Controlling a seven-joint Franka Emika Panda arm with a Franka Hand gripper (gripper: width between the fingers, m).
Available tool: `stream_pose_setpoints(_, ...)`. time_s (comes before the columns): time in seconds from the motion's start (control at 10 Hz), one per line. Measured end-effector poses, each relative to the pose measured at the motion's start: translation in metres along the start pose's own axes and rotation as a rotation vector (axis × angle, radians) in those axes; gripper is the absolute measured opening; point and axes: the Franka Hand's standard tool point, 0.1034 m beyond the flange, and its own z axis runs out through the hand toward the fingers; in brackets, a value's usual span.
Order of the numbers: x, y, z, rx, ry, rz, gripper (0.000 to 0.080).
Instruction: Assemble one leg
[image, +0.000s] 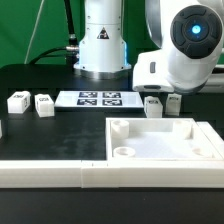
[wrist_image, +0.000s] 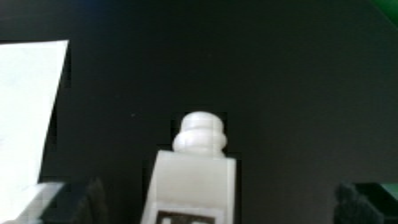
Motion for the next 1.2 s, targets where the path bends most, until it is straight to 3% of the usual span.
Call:
stream_pose_setpoints(0.4, 0.012, 0.002, 0.010, 0.003, 0.008, 0.011, 0.0649)
stream_pose_setpoints(0.9, 0.012, 0.000, 0.011, 0.000, 0.010, 0.031, 0.0627)
stream_pose_setpoints(1.1, 0.012, 0.000, 0.011, 0.001, 0.010, 0.031, 0.0282)
stream_pose_setpoints(1.2, 0.012, 0.000, 0.011, 0.000, 0.010, 0.031, 0.0282)
